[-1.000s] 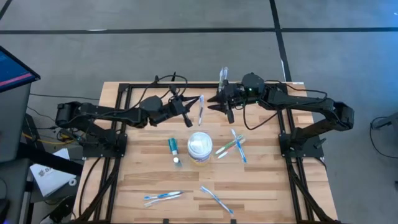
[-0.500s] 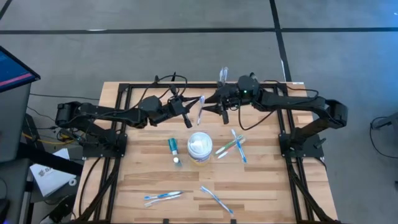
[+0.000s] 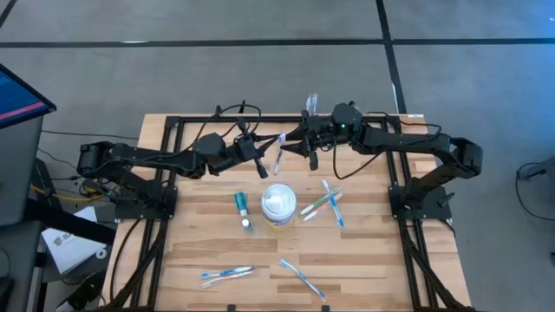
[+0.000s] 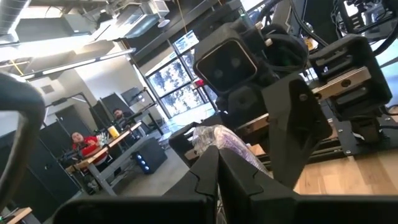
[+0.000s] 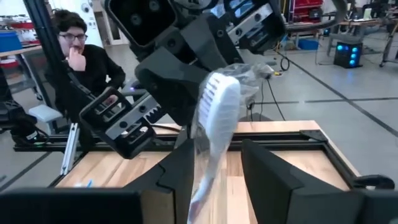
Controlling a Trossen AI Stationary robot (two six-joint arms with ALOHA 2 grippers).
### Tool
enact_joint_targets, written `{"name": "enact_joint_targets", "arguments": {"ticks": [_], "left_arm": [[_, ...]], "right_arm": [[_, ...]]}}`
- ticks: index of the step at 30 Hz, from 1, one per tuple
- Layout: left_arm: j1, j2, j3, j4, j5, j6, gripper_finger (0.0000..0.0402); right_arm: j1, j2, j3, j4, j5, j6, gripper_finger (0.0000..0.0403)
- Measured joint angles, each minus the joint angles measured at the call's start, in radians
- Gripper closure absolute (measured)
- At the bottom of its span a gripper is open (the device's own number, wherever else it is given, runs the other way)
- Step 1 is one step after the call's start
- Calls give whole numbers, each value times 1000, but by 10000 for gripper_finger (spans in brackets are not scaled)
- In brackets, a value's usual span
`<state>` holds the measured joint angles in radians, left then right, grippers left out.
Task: Pick & Place toothbrushing station
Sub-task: Put the purple toothbrush into the black mesh organizer
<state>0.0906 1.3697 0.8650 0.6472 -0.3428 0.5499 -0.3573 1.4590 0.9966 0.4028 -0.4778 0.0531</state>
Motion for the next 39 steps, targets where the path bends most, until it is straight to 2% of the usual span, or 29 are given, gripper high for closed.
{"name": "enact_joint_targets", "arguments": {"ticks": [5,11,20,26,30,39], "left_arm": [[0,0,0,-1,0,0,401],[0,0,0,-1,0,0,401],[0,-1,0,-2,-4,0,401],[0,-3,0,-3,-80,-10,396],[1,-3,0,-4,-154,-13,385],[0,-34,-4,-90,-171,-57,346]], "right_arm": [[-1,0,0,4,1,-12,306],[5,1,0,3,2,-62,391],[8,1,0,2,6,-79,400],[8,-2,0,-3,7,-79,401],[8,-5,0,-6,7,-79,402],[-40,-22,1,-74,6,-79,402]]}}
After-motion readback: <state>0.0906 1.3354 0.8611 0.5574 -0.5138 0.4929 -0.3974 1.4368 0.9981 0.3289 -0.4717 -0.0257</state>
